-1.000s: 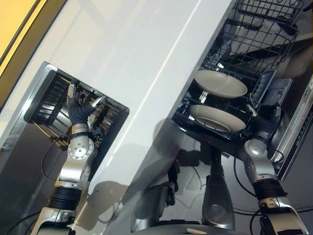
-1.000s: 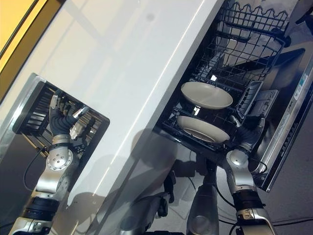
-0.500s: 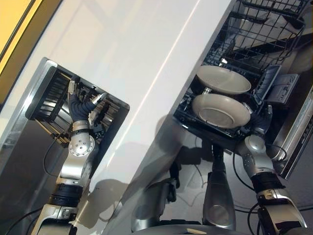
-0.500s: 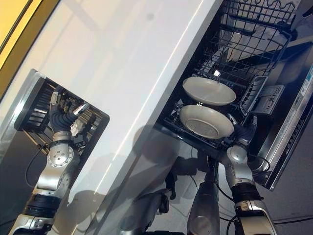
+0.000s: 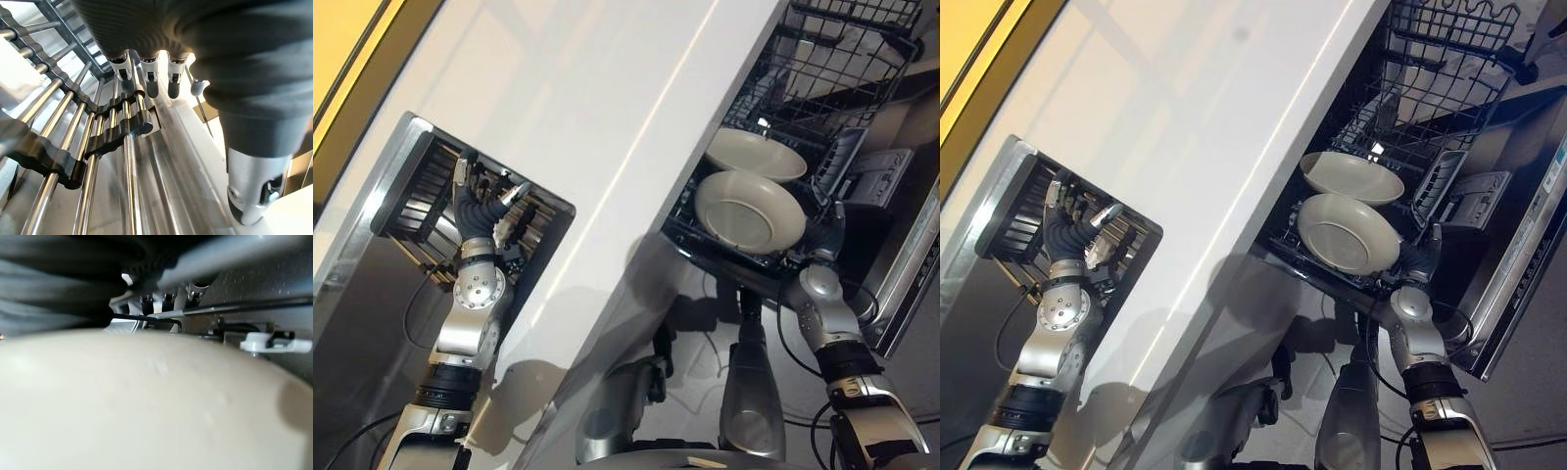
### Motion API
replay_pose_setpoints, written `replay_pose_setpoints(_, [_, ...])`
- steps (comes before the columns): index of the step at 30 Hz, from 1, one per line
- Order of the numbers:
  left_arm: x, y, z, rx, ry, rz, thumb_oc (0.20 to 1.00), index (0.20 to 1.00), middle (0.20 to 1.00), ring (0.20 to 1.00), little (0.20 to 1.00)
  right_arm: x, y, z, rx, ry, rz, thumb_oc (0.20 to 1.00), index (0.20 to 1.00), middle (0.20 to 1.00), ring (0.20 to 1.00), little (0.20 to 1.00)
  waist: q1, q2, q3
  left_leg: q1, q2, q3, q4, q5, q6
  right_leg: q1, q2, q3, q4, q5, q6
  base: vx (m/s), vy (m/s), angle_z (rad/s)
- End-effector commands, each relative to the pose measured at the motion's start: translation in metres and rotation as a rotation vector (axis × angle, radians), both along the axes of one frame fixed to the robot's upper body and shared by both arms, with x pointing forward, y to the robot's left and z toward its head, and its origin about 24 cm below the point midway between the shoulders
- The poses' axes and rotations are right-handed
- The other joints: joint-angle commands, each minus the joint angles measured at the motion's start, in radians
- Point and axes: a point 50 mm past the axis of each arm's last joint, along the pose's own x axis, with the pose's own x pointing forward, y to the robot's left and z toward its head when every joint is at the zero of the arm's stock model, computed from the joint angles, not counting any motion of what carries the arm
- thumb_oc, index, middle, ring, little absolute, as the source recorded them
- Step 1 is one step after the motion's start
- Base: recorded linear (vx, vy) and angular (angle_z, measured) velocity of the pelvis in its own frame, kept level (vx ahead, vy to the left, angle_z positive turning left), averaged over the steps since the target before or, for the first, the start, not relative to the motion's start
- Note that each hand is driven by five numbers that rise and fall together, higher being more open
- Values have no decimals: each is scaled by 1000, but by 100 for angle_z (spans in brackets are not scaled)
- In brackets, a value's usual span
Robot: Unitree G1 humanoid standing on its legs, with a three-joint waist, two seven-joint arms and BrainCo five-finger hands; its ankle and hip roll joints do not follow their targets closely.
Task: Pick up plates and place into dishwasher.
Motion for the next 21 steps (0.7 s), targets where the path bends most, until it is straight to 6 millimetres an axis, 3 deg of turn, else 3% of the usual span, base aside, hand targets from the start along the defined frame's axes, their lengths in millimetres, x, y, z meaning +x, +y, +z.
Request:
replay_pose_setpoints(1, [-12,-31,7,-41,-69,-120,1000,1000,1000,1000,1000,22,61,77,-104,-299,293,1000,1000,1000,1000,1000,30,71,5,-91,-39,-61,21,114,31,51,-6,-63,241,-221,-34,112,23,14])
replay_pose_setpoints(10, [-14,-27,2,-32,-42,-120,1000,1000,1000,1000,1000,30,82,94,-107,-330,368,1000,1000,1000,1000,1000,74,60,-10,-88,-51,-80,57,99,37,76,-30,-101,253,-223,-40,81,1,15])
replay_pose_setpoints(21, [-17,-24,0,-18,-28,-120,1000,1000,1000,1000,1000,30,94,105,-110,-366,414,1000,1000,1000,1000,1000,96,57,6,-111,-57,-85,86,92,42,63,-43,-109,262,-211,-39,32,-4,10])
